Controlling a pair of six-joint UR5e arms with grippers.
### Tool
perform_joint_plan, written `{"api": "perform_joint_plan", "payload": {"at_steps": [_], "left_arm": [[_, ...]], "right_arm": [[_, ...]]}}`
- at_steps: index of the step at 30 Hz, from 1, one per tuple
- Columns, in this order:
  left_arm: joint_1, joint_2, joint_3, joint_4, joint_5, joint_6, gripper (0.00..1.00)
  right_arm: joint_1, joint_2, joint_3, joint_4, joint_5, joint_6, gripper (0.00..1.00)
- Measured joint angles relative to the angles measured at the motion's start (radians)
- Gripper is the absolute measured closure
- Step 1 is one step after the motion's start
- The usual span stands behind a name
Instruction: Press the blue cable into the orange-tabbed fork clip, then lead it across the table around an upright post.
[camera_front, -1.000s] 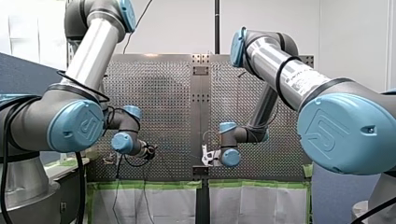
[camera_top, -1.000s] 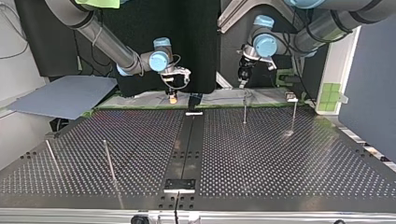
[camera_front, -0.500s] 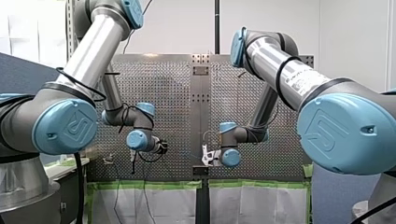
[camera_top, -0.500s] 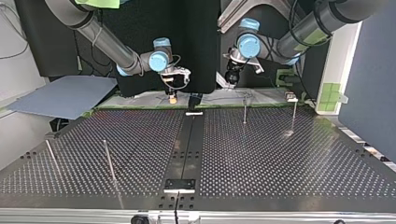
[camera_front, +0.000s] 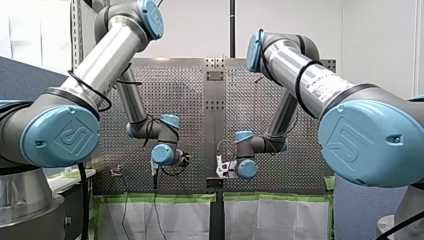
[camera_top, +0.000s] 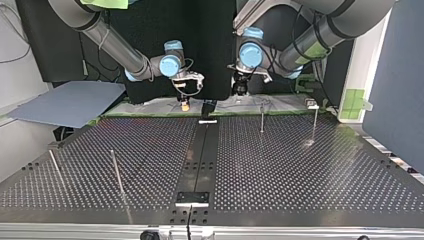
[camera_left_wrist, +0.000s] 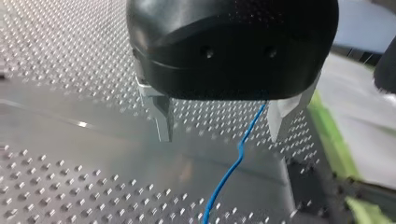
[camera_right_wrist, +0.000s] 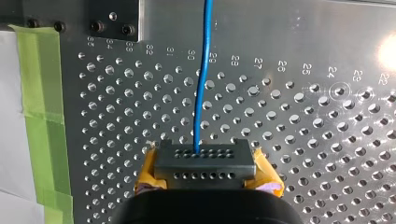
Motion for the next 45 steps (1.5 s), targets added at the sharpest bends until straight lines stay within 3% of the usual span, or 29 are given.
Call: {"api": "perform_joint_plan", "payload": {"at_steps": [7, 19, 30, 45], "left_arm": [[0.006, -0.002, 0.033, -0.005, -0.034, -0.002, 0.00], [0.018, -0.004, 0.049, -0.014, 0.024, -0.003, 0.00], [0.029, -0.043, 0.050, -0.061, 0.017, 0.023, 0.00], [0.031, -0.065, 0.118, -0.058, -0.099, 0.056, 0.00]], "right_arm": [[0.001, 0.000, 0.000, 0.000, 0.000, 0.000, 1.00], [0.003, 0.000, 0.000, -0.001, 0.000, 0.000, 1.00], [0.002, 0.000, 0.000, -0.003, 0.000, 0.000, 1.00], [0.007, 0.000, -0.001, 0.014, 0.000, -0.007, 1.00]]}}
